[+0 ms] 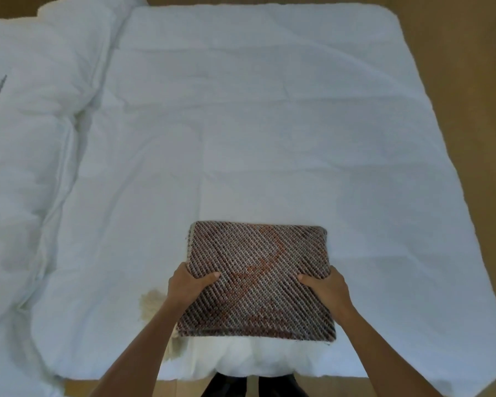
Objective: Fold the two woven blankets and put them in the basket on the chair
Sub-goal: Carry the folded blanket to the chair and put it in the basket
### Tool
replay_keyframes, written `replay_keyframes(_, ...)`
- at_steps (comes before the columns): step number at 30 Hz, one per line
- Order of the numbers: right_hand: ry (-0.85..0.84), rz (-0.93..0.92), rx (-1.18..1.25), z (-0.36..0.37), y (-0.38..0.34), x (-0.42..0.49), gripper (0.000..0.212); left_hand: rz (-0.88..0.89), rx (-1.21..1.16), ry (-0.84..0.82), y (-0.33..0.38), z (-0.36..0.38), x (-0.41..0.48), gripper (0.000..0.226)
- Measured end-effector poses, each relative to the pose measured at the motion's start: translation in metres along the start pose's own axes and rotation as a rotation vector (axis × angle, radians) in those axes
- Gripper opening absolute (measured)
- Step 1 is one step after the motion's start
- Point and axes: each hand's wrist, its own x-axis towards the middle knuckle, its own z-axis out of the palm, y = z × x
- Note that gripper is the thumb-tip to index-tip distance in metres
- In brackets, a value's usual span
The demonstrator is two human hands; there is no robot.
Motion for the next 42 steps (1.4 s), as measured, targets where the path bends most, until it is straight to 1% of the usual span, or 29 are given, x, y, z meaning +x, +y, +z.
replay_keyframes(3, -0.001, 0.001, 0.007, -0.022, -0.008, -0.019, 0.074, 0.025, 0.0, -0.003, 0.021, -0.008, -0.023, 0.084)
replay_keyframes(7, 0.004, 0.016, 0.119, -0.059, -0.014, -0.051, 0.077, 0.092, 0.012, -0.032, 0.056, -0.017, -0.056, 0.081)
replay_keyframes(9, 0.026, 0.025, 0.178, -0.076, -0.014, -0.067, 0.074, 0.13, 0.031, -0.06, 0.074, -0.019, -0.07, 0.081)
replay_keyframes(12, 0.065, 0.02, 0.261, -0.097, -0.011, -0.089, 0.077, 0.185, 0.054, -0.117, 0.099, -0.019, -0.085, 0.081)
replay_keyframes(15, 0.125, 0.027, 0.34, -0.111, -0.002, -0.113, 0.076, 0.259, 0.087, -0.184, 0.119, -0.016, -0.094, 0.083)
replay_keyframes(17, 0.18, 0.033, 0.389, -0.118, 0.007, -0.131, 0.073, 0.311, 0.118, -0.239, 0.13, -0.012, -0.099, 0.087)
replay_keyframes(19, 0.238, 0.039, 0.423, -0.121, 0.018, -0.15, 0.075, 0.36, 0.142, -0.298, 0.139, -0.007, -0.106, 0.091)
replay_keyframes(22, 0.339, 0.061, 0.465, -0.124, 0.038, -0.181, 0.077, 0.42, 0.186, -0.394, 0.152, 0.004, -0.12, 0.084)
replay_keyframes(24, 0.408, 0.085, 0.515, -0.125, 0.056, -0.201, 0.074, 0.457, 0.236, -0.454, 0.16, 0.015, -0.131, 0.08)
replay_keyframes(27, 0.495, 0.14, 0.614, -0.128, 0.088, -0.23, 0.069, 0.534, 0.341, -0.521, 0.171, 0.04, -0.151, 0.087)
replay_keyframes(29, 0.562, 0.166, 0.695, -0.131, 0.112, -0.249, 0.073, 0.579, 0.404, -0.561, 0.177, 0.063, -0.17, 0.096)
replay_keyframes(34, 0.656, 0.216, 0.932, -0.151, 0.177, -0.294, 0.09, 0.677, 0.529, -0.65, 0.185, 0.129, -0.236, 0.085)
replay_keyframes(36, 0.706, 0.227, 0.984, -0.163, 0.207, -0.313, 0.089, 0.716, 0.576, -0.693, 0.186, 0.161, -0.264, 0.084)
replay_keyframes(38, 0.785, 0.258, 0.966, -0.177, 0.238, -0.334, 0.083, 0.759, 0.62, -0.731, 0.186, 0.195, -0.294, 0.086)
replay_keyframes(40, 0.841, 0.289, 0.986, -0.191, 0.269, -0.355, 0.081, 0.79, 0.654, -0.765, 0.184, 0.23, -0.325, 0.088)
replay_keyframes(42, 0.871, 0.307, 1.01, -0.206, 0.298, -0.374, 0.082, 0.822, 0.69, -0.797, 0.18, 0.262, -0.359, 0.079)
